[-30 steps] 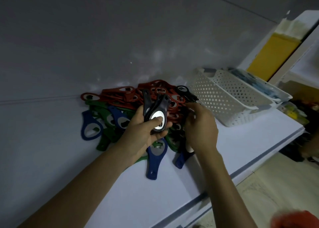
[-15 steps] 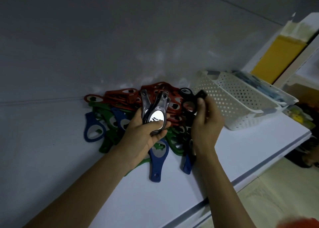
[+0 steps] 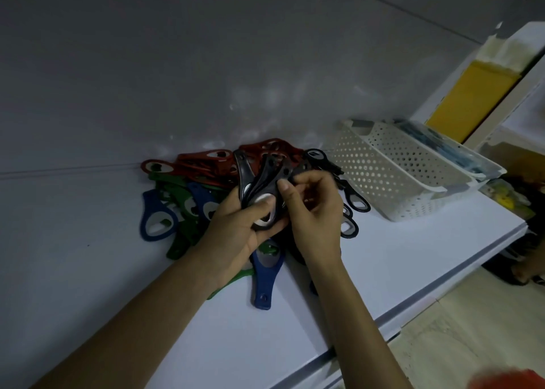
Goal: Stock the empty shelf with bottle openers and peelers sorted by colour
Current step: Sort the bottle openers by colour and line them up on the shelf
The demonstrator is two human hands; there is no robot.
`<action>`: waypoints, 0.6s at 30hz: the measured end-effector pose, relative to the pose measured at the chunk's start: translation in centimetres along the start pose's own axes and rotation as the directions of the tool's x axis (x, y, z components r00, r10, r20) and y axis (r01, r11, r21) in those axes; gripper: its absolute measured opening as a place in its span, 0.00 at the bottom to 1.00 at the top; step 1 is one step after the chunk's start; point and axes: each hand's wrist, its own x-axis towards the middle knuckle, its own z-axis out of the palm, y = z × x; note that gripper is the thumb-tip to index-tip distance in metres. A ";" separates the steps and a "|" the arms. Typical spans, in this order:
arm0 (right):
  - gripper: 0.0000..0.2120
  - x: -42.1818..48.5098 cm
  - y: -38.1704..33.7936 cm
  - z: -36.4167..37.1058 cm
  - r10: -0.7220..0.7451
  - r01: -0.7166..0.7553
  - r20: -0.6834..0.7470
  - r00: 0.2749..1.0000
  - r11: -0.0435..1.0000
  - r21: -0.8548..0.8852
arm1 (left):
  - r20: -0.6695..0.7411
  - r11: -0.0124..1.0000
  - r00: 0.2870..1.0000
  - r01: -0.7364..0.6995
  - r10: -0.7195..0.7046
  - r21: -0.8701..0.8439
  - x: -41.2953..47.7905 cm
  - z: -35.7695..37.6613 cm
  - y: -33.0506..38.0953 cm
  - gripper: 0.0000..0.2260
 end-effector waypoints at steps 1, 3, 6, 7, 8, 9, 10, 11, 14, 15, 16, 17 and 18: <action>0.10 0.0 0.0 0.0 0.025 -0.024 -0.033 0.999 0.999 0.026 | 0.004 1.000 1.000 -0.004 0.004 0.005 0.0 0.0 0.0 0.16; 0.14 0.0 0.0 0.0 0.075 -0.071 -0.054 0.996 0.995 0.077 | 0.008 1.000 1.000 -0.010 0.010 0.013 -0.1 -0.1 0.0 0.16; 0.13 -0.1 0.0 0.1 0.046 -0.053 0.065 0.997 0.993 0.103 | 0.005 0.997 1.000 -0.025 0.025 0.070 0.0 0.0 -0.2 0.15; 0.14 -0.2 -0.1 0.1 0.025 -0.035 0.101 0.995 0.994 0.100 | -0.004 0.993 0.999 -0.039 0.040 0.110 0.0 0.0 -0.3 0.15; 0.15 -0.3 -0.1 0.1 0.008 -0.019 0.121 0.993 0.996 0.092 | -0.015 0.987 0.998 -0.061 0.064 0.151 0.0 0.0 -0.4 0.16; 0.15 -0.4 -0.1 0.1 0.000 -0.012 0.131 0.991 0.996 0.091 | -0.025 0.978 0.995 -0.087 0.093 0.191 -0.1 0.1 -0.5 0.16; 0.15 -0.4 -0.1 0.1 0.000 -0.014 0.138 0.990 0.995 0.095 | -0.031 0.966 0.992 -0.115 0.125 0.233 -0.1 0.1 -0.6 0.16; 0.14 -0.4 -0.1 0.1 0.002 -0.016 0.141 0.990 0.995 0.096 | -0.034 0.947 0.986 -0.145 0.161 0.285 -0.1 0.1 -0.7 0.17; 0.14 -0.5 -0.6 0.3 -0.014 -0.002 0.169 0.985 0.995 0.097 | 0.008 0.857 0.963 -0.243 0.269 0.454 -0.2 0.2 -0.7 0.19; 0.15 -0.5 -0.9 0.4 -0.015 -0.007 0.188 0.982 0.993 0.119 | 0.033 0.829 0.958 -0.263 0.285 0.494 -0.3 0.4 -0.6 0.19; 0.16 -0.3 -1.2 0.4 -0.013 -0.016 0.202 0.979 0.990 0.142 | 0.059 0.796 0.954 -0.278 0.294 0.537 -0.4 0.6 -0.4 0.20; 0.15 -0.1 -1.6 0.4 -0.005 -0.029 0.206 0.978 0.986 0.164 | 0.087 0.754 0.949 -0.296 0.305 0.586 -0.4 0.7 -0.2 0.20; 0.16 0.2 -2.0 0.2 0.007 -0.047 0.202 0.979 0.980 0.192 | 0.119 0.703 0.941 -0.316 0.316 0.637 -0.5 1.0 0.2 0.20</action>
